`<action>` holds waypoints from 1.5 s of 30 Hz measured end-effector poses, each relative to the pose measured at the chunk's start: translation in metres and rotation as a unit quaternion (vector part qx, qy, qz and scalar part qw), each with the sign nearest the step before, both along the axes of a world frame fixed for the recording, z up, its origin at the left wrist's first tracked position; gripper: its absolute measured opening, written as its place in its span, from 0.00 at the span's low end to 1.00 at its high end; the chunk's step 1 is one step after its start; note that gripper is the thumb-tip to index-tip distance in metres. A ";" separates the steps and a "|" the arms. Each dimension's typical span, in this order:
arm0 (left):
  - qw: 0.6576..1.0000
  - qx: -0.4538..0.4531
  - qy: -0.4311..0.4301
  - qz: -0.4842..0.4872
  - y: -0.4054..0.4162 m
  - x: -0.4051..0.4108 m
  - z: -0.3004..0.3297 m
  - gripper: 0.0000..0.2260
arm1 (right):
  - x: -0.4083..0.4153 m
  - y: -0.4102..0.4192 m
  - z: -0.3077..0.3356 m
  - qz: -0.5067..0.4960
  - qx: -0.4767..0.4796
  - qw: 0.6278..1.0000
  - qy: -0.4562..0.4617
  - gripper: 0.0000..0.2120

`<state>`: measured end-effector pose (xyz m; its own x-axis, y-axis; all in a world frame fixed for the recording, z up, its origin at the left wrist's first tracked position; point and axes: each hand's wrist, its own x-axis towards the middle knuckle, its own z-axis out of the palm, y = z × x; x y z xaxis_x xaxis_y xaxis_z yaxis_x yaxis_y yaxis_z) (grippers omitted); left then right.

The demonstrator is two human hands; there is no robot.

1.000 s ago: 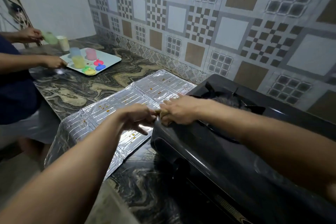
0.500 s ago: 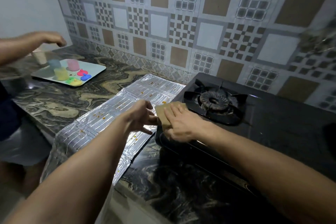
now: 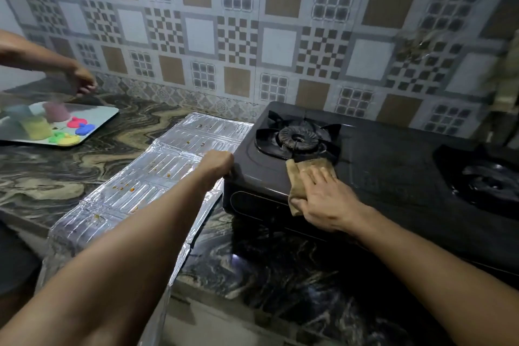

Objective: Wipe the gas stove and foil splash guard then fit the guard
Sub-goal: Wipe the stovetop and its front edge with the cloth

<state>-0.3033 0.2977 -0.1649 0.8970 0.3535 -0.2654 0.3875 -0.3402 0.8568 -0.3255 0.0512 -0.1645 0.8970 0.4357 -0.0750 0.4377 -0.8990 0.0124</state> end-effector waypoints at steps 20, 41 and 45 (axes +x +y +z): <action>0.904 0.318 -0.196 -0.208 -0.145 0.071 0.019 0.14 | 0.007 -0.083 -0.005 -0.125 0.027 0.992 0.015 0.33; 0.870 0.398 -0.153 -0.248 -0.215 0.185 0.019 0.18 | 0.245 -0.119 0.013 -0.126 0.013 0.989 0.081 0.33; 0.870 0.420 -0.088 -0.243 -0.229 0.210 0.014 0.23 | 0.283 -0.127 0.018 -0.142 0.015 0.984 0.110 0.32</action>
